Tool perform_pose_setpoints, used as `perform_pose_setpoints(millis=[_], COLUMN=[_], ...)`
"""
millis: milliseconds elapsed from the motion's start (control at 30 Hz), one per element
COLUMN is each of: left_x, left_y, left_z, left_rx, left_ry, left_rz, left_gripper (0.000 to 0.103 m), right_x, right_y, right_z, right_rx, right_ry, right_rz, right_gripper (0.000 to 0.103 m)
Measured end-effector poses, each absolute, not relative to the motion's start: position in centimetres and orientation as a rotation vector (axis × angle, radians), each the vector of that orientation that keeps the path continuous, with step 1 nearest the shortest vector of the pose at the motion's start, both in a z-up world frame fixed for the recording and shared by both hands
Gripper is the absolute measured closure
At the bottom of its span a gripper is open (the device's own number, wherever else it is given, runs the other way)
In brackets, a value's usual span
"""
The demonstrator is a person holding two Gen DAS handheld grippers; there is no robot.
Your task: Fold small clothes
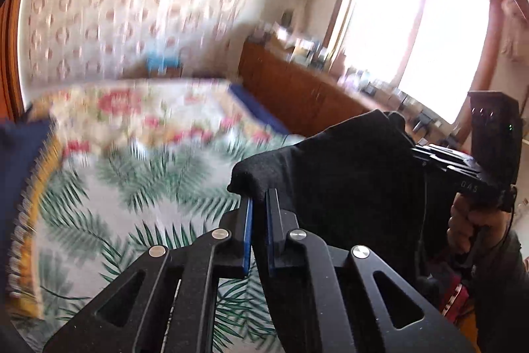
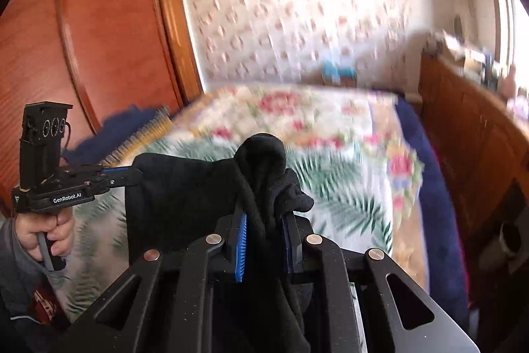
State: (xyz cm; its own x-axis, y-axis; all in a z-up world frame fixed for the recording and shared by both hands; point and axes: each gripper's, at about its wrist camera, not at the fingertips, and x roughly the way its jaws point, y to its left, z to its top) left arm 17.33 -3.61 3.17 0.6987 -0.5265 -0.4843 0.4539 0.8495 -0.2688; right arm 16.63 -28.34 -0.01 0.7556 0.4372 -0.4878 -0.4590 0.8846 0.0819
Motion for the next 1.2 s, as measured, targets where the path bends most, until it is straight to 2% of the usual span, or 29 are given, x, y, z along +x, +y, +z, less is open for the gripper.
perform_pose_setpoints(millis=[233,400,600,800,1000,1067,1100,1133,1167,1200], left_x=[9.7,5.7,2.6,3.7,13.7,17.1,18.5,19.3,19.6,19.7], left_y=[0.3,2.8,5.1,7.0,7.1,6.8,7.0,7.1,7.0,6.9], left_z=[13.8,17.6,20.3,19.7,12.3,8.7,6.9,5.0,3.9,2.8], left_rx=[-0.100,-0.088,-0.072,-0.066,0.002,0.056,0.054,0.053,0.059,0.068], left_ry=[0.301,0.192,0.113,0.124,0.325,0.441,0.490,0.528,0.549,0.567], left_rz=[-0.524,-0.490,-0.451,-0.398,-0.297,-0.229,-0.216,-0.227,-0.232,-0.233], left_gripper=[0.095,0.095,0.095,0.095,0.095,0.090,0.087,0.072,0.057,0.053], right_x=[8.7,4.3,0.9,1.8,8.1,12.7,14.9,17.0,19.0,20.4], right_y=[-28.1,-26.9,-25.2,-25.0,-25.0,-23.5,-22.5,-21.7,-21.2,-20.8], right_z=[9.0,12.4,14.4,15.3,12.5,10.3,8.6,6.9,5.0,3.6], right_rx=[-0.065,-0.080,-0.097,-0.106,-0.136,-0.164,-0.219,-0.273,-0.311,-0.321], right_ry=[0.290,0.163,0.095,0.099,0.253,0.338,0.383,0.431,0.488,0.538], right_rz=[0.529,0.566,0.623,0.674,0.644,0.597,0.550,0.512,0.469,0.453], right_gripper=[0.086,0.087,0.087,0.087,0.087,0.085,0.078,0.073,0.071,0.071])
